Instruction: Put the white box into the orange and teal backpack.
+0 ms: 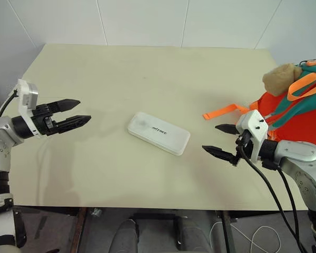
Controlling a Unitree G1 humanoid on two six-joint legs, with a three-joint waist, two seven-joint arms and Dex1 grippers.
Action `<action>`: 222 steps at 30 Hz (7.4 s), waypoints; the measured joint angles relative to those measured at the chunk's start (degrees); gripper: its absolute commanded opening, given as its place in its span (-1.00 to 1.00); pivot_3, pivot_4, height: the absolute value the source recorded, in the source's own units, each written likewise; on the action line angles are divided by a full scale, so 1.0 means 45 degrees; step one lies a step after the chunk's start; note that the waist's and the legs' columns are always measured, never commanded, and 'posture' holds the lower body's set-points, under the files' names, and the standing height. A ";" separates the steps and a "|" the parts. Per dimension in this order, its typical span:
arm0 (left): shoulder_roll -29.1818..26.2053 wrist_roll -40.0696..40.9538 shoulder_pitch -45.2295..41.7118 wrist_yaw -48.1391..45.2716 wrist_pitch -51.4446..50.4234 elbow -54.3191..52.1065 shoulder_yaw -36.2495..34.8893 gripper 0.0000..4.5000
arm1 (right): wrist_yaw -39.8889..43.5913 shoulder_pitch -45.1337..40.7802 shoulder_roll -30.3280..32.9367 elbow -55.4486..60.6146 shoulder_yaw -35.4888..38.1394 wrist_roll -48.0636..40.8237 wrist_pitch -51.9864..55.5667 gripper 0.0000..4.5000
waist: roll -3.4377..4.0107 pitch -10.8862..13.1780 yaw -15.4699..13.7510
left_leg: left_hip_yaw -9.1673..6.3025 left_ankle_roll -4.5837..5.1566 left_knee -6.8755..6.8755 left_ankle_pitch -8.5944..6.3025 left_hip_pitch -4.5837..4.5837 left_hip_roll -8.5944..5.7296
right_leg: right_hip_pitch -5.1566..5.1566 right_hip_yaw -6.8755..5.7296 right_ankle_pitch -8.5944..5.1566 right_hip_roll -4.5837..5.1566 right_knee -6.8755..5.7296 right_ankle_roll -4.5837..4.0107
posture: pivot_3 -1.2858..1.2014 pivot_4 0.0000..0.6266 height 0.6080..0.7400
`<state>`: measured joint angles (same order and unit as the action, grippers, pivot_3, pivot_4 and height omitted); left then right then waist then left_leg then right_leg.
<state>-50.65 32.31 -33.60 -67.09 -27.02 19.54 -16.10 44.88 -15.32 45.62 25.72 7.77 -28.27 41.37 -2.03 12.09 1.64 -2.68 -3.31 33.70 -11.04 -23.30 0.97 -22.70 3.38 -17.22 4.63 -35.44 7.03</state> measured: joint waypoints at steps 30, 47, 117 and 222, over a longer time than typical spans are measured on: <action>0.1440 -0.1857 -0.1734 0.0708 0.0770 0.3237 0.1693 -0.99 | -0.1430 -0.0770 -0.0881 -0.1796 -0.2443 0.3074 -0.1668 -1.00 | -0.0002 0.0000 -0.0032 | 0.0002 0.0005 0.0035 -0.0007 -0.0008 -0.0007 | -0.0001 0.0005 0.0043 -0.0007 -0.0016 0.0080 | 0.03 -0.52 1.00; 0.4486 -0.4587 -0.5402 0.1847 0.3687 0.9953 0.2709 -0.99 | -0.2800 -0.0600 -0.2247 -0.1868 -0.3881 0.4929 -0.0416 -1.00 | -0.0006 -0.0001 -0.0003 | 0.0000 0.0009 0.0056 -0.0022 -0.0020 -0.0008 | -0.0013 0.0001 0.0068 -0.0019 -0.0035 0.0139 | 0.03 -0.52 1.00; 0.1883 -0.3354 0.1199 -0.1026 -0.4510 -0.4226 0.4301 -0.99 | 0.0992 0.0386 0.0187 0.0300 -0.3606 0.3326 0.0774 -1.00 | -0.0006 0.0000 -0.0013 | -0.0005 0.0016 0.0075 -0.0045 -0.0019 0.0005 | -0.0004 0.0010 -0.0023 -0.0018 -0.0028 -0.0026 | 0.03 -0.52 1.00; 0.3173 0.4800 -0.0468 0.6023 -1.4401 -0.1013 0.2010 0.99 | -0.0262 -0.0560 -0.0331 -0.1803 -0.3306 0.5063 -0.1084 1.00 | -0.0002 -0.0003 -0.0016 | -0.0008 -0.0013 0.0082 -0.0065 0.0014 -0.0002 | 0.0025 0.0011 0.0011 -0.0012 -0.0020 0.0048 | 0.03 -0.52 1.00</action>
<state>-36.37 53.91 -35.70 -39.98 -91.83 14.98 -7.05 43.70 -17.84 44.13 17.60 -7.11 -5.48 36.49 -2.04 12.08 1.57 -2.71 -3.37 34.07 -11.33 -23.23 0.96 -22.59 3.43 -17.17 4.58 -35.54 7.25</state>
